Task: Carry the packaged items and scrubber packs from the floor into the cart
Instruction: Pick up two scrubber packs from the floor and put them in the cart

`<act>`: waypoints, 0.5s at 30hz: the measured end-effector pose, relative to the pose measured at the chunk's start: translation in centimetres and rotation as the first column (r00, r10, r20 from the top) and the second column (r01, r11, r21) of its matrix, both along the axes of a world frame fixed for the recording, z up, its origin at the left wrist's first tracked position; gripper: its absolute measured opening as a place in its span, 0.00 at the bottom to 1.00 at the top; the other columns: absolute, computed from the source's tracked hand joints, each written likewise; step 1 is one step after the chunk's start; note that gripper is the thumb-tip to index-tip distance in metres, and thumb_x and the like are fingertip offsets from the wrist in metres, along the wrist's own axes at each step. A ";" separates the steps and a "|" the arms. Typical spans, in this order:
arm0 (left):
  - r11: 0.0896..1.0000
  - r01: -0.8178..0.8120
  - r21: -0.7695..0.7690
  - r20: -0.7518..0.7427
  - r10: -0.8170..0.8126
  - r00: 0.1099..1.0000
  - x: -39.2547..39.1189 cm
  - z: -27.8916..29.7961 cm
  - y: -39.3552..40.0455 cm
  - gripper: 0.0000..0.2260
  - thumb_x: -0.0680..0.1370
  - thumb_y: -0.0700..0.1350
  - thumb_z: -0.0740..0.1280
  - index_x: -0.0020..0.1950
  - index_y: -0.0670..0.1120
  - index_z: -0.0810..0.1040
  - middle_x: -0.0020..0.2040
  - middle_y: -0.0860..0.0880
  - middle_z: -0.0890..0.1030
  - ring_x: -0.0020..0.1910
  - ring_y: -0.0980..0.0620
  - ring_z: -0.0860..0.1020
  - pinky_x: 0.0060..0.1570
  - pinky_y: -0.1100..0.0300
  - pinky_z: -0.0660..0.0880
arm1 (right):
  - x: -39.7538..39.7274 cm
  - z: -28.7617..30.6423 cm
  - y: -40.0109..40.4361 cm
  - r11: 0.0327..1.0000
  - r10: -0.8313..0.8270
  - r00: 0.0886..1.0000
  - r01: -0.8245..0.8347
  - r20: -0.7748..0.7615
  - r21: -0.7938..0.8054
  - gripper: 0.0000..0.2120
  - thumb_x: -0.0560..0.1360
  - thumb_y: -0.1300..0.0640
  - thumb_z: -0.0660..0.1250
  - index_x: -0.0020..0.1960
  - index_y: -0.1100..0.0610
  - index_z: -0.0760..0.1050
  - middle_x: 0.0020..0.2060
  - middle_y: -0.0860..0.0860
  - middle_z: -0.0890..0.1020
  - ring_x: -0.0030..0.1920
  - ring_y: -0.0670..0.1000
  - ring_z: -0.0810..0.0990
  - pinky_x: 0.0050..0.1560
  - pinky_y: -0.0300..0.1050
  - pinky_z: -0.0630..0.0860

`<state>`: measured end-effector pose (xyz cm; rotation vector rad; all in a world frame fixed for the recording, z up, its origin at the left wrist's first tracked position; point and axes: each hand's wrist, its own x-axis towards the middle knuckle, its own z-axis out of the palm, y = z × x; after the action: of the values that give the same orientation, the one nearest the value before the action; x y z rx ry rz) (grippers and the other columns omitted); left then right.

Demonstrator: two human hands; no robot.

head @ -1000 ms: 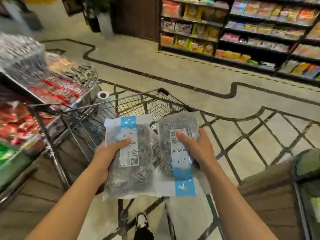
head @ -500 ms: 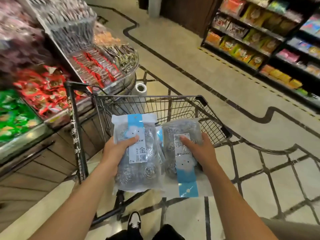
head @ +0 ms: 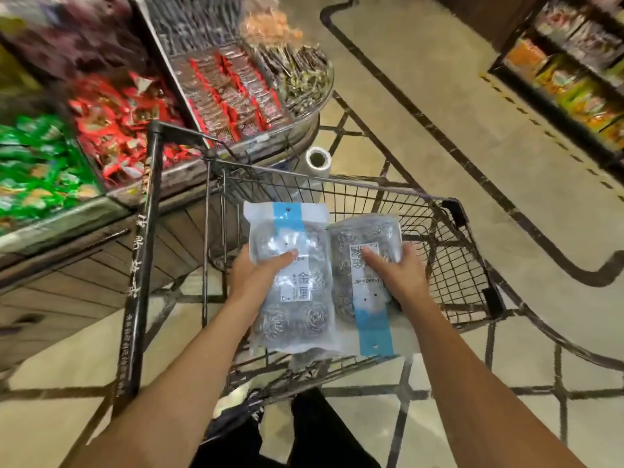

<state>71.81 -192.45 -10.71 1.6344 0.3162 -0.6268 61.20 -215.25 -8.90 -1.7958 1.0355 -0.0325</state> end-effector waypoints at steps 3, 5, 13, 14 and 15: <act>0.999 0.010 0.036 0.049 -0.012 0.999 0.0 -1.9 -2.6 0.25 0.71 0.45 0.83 0.65 0.47 0.80 0.53 0.52 0.86 0.49 0.57 0.84 0.43 0.69 0.79 | 1.5 -2.6 -1.7 0.999 0.040 0.999 -0.040 -0.014 -0.007 0.18 0.74 0.46 0.79 0.53 0.48 0.71 0.49 0.47 0.83 0.45 0.47 0.85 0.42 0.45 0.82; 0.997 0.024 0.072 0.050 -0.028 0.998 -0.2 -3.8 -4.0 0.26 0.71 0.46 0.83 0.67 0.47 0.80 0.54 0.52 0.86 0.48 0.59 0.83 0.38 0.70 0.77 | 2.0 -4.9 -2.5 0.998 0.062 0.997 -0.062 -0.044 -0.001 0.21 0.73 0.45 0.79 0.57 0.49 0.71 0.49 0.47 0.83 0.45 0.49 0.86 0.47 0.50 0.84; 0.945 0.024 0.325 -0.109 0.012 0.994 -3.1 -13.7 -4.8 0.31 0.69 0.54 0.83 0.68 0.50 0.78 0.60 0.50 0.84 0.57 0.47 0.83 0.59 0.48 0.82 | 0.8 -15.8 -1.8 0.988 0.151 0.969 -0.150 -0.194 0.023 0.31 0.72 0.37 0.77 0.66 0.51 0.70 0.47 0.42 0.82 0.46 0.49 0.86 0.53 0.60 0.85; 0.935 0.025 0.353 -0.124 0.020 0.992 -3.5 -14.7 -4.8 0.30 0.68 0.54 0.83 0.67 0.51 0.78 0.58 0.50 0.85 0.57 0.46 0.83 0.61 0.45 0.81 | 0.5 -16.8 -1.7 0.988 0.154 0.967 -0.151 -0.203 0.030 0.31 0.73 0.39 0.77 0.68 0.51 0.69 0.48 0.41 0.81 0.46 0.49 0.85 0.54 0.60 0.85; 0.925 0.019 0.380 -0.133 0.035 0.991 -3.8 -15.7 -4.9 0.28 0.68 0.53 0.83 0.65 0.51 0.79 0.57 0.50 0.85 0.57 0.45 0.84 0.61 0.45 0.81 | 0.2 -17.9 -1.8 0.991 0.134 0.967 -0.128 -0.217 0.042 0.34 0.73 0.39 0.77 0.72 0.52 0.68 0.51 0.42 0.82 0.48 0.50 0.85 0.56 0.60 0.84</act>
<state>68.02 -197.34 -26.37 1.9633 0.5744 -0.7047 61.38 -217.02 -26.76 -1.8689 1.0631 0.2659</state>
